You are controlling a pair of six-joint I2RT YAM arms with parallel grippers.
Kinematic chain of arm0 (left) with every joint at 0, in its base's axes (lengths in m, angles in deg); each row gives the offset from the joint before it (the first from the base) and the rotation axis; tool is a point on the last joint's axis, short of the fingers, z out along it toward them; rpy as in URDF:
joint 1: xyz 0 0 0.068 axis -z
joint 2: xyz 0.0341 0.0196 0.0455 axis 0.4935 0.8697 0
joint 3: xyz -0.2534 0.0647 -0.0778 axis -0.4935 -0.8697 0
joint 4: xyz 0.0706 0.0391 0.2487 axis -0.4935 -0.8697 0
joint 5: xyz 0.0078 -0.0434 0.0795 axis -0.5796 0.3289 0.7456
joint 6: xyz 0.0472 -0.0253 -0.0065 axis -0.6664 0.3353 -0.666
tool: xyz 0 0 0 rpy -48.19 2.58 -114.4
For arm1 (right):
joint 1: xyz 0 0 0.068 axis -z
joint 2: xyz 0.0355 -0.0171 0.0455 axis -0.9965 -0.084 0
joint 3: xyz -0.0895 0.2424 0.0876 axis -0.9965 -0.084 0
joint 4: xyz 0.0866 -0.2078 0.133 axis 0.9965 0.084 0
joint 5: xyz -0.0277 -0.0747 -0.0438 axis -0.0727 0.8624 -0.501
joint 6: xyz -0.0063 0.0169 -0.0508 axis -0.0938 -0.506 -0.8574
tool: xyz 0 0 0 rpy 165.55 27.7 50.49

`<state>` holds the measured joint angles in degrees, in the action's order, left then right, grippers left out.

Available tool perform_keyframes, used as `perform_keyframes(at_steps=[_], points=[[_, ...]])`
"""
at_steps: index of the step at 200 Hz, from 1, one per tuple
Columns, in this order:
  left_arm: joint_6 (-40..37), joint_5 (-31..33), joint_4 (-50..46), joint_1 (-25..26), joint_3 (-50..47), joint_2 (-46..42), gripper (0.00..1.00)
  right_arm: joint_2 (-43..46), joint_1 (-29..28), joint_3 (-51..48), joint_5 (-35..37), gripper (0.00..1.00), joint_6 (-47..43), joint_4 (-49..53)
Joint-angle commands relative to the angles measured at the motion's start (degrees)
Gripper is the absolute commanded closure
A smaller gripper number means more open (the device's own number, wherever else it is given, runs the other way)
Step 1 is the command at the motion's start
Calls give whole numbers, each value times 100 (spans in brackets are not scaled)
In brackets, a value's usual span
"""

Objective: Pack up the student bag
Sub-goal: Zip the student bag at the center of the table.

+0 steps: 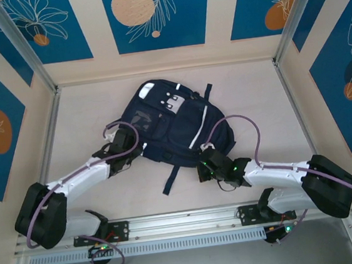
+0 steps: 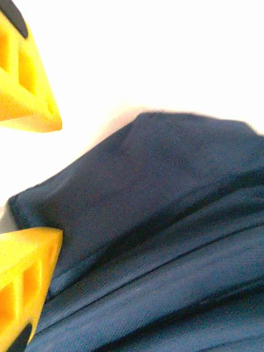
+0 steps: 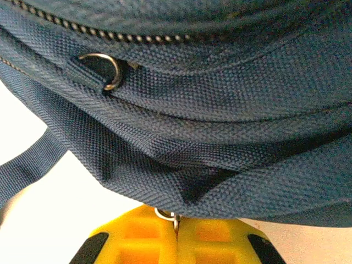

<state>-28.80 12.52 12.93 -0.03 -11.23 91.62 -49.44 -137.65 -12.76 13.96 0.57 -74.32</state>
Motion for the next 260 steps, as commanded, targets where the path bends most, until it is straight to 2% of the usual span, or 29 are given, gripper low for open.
perform_keyframes(at_steps=[1, 25, 46, 91, 152, 170, 198, 214, 229, 260], points=[[-180, 1, -348, -107, 229, -130, 40, -201, -23, 64, -620, 100, -203, -138], [194, -1052, -92, 100, 110, -125, 33, -498, -207, 247, -754, 100, -114, -329], [674, -1527, 384, 534, -122, -187, 29, -720, -256, 344, -728, 100, -18, -394], [1653, -1496, 1368, 1514, -373, 19, 27, -843, -255, 295, -732, 100, 135, -629], [1793, -1598, 2160, 1817, 129, 1379, 30, -751, -246, 118, -729, 100, 317, -852], [1730, -1497, 2092, 1819, 238, 1664, 38, -721, -230, 54, -731, 100, 358, -903], [1568, -890, 1577, 1778, 308, 1681, 66, -704, -219, -9, -720, 100, 367, -915], [1443, -526, 1180, 1707, 342, 1602, 76, -656, -190, -39, -696, 100, 343, -879], [1430, -291, 844, 1575, 319, 1530, 78, -575, -167, -55, -606, 100, 297, -749], [1463, -245, 594, 1177, 104, 1391, 76, -338, -38, -40, -282, 100, 172, -217]])
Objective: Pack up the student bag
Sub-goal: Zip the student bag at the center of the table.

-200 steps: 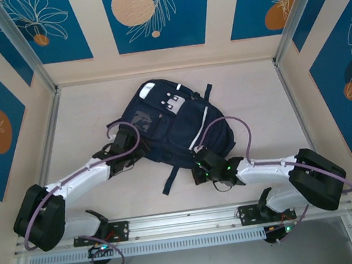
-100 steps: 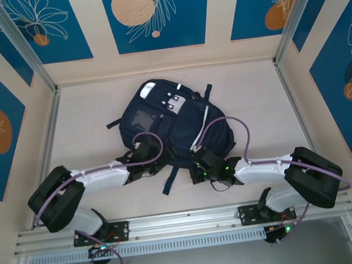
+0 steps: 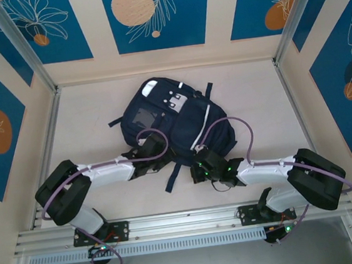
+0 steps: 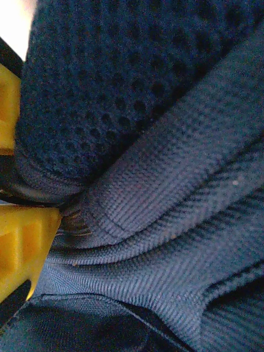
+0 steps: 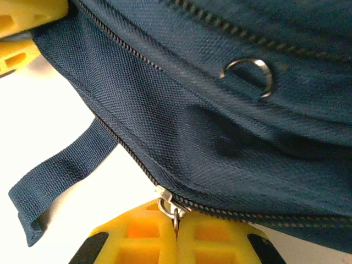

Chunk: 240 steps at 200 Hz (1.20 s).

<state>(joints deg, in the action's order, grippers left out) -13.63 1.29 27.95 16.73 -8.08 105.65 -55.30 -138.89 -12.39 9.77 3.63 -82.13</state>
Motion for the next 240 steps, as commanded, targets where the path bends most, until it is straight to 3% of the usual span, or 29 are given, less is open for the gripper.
perform_keyframes(at_steps=[1, 47, 80, 109, 141, 192, 240], points=[[-53, 879, -904, -508, -220, -19, 76, 254, 88, -78, 143, 100, -142, 585], [-265, 1034, -1138, -909, -296, -364, 74, 465, 199, -16, 317, 100, -540, 1050], [-617, 1114, -1362, -1049, -165, -642, 71, 295, 191, 67, -80, 100, -618, 788], [-779, 379, -1439, -1030, -239, -939, 45, -39, 173, 105, -423, 100, -221, 232], [-149, -521, -945, -820, -785, -1252, 32, -506, 168, 85, -598, 100, 218, -294], [90, -605, -622, -106, -569, -1054, 32, -816, 166, 190, -666, 100, 352, -420], [114, -579, -418, 151, -206, -415, 35, -772, 168, 100, -690, 100, 458, -462]])
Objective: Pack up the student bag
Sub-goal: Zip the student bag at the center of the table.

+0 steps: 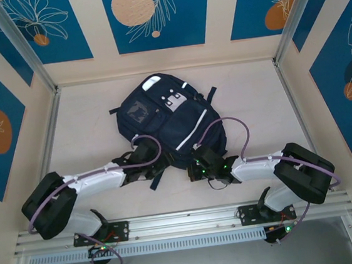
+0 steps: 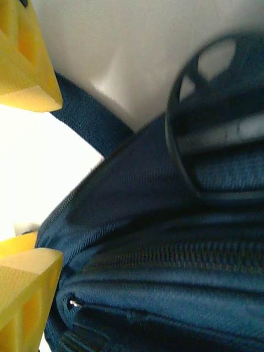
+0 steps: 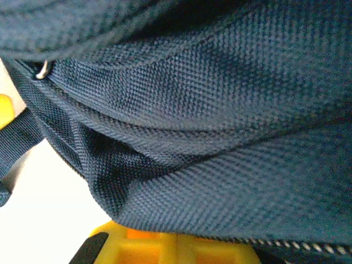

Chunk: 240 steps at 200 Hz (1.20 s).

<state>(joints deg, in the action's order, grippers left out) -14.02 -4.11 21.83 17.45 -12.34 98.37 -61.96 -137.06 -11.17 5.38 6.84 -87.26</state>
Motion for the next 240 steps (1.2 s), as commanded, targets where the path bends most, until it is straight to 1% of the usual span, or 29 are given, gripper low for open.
perform_keyframes(at_steps=[1, 17, 41, 48, 54, 70, 86, 93, 101, 146, 171, 207, 229, 240], points=[[159, -40, 195, 79, 226, 327, 35, -104, -15, -28, -249, 100, 136, 41], [153, -5, 268, 70, 335, 623, 37, -122, -15, -67, -263, 100, 173, -28], [-142, 222, 227, 23, 662, 980, 40, -176, -15, -60, -291, 100, 194, -92], [-260, 305, 156, -10, 778, 1084, 42, -184, -15, -52, -291, 100, 190, -92], [-314, 344, 62, -66, 878, 1153, 47, -175, -15, -51, -283, 100, 184, -86], [-392, 415, 171, -195, 870, 1245, 68, -106, -15, -43, -248, 100, 162, 23], [-430, 615, -32, -320, 815, 1201, 84, 54, -24, -50, -128, 100, 102, 259], [-432, 681, -89, -377, 740, 1145, 89, 145, -24, -67, -64, 100, 66, 383], [-409, 756, -143, -457, 626, 1052, 92, 248, -24, -98, 37, 100, 25, 526], [-565, 961, -389, -900, 117, 518, 94, 778, 100, -223, 466, 100, -350, 1097], [-767, 1160, -669, -1067, -7, 137, 94, 1019, 349, -188, 551, 100, -625, 1360], [-1083, 1339, -1091, -1341, -114, -468, 92, 1132, 546, -45, 356, 100, -1091, 1505], [-1297, 1322, -1304, -1642, -188, -838, 89, 863, 547, 206, 205, 100, -1346, 1645], [-1407, 1484, -1459, -1750, -185, -1031, 87, 663, 534, 293, -31, 100, -1419, 1550]])
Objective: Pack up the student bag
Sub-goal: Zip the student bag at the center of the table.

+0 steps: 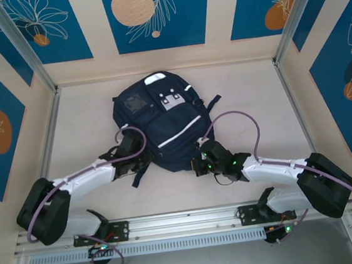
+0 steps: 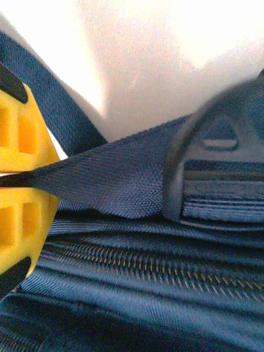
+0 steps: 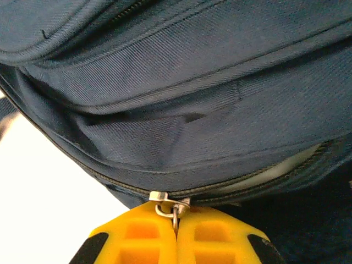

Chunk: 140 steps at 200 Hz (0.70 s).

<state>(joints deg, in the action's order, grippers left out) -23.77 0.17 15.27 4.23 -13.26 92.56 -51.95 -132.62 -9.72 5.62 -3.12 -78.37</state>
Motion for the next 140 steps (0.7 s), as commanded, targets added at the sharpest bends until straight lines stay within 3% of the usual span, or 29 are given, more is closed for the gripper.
perform_keyframes(at_steps=[1, 19, 29, 43, 57, 87, 140], points=[[-438, 1072, -816, -436, -91, -463, 86, -351, 88, 152, -75, 100, -423, 644], [-589, 1330, -1053, -544, -18, -678, 76, -902, 47, 162, -681, 100, -364, -6], [-607, 1338, -1168, -579, 46, -780, 63, -1356, -27, 269, -900, 100, -239, -333], [-667, 1064, -1052, -576, 6, -933, 47, -2057, -190, 666, -1071, 100, -89, -380], [-536, 636, -968, -561, -89, -1043, 38, -2644, -368, 1099, -1113, 100, 84, -286], [-91, -235, -565, -376, -364, -1066, 29, -3419, -631, 1660, -1339, 100, 323, -298], [197, -299, -255, -116, -133, -500, 23, -3444, -827, 1947, -1317, 100, 402, -134]])
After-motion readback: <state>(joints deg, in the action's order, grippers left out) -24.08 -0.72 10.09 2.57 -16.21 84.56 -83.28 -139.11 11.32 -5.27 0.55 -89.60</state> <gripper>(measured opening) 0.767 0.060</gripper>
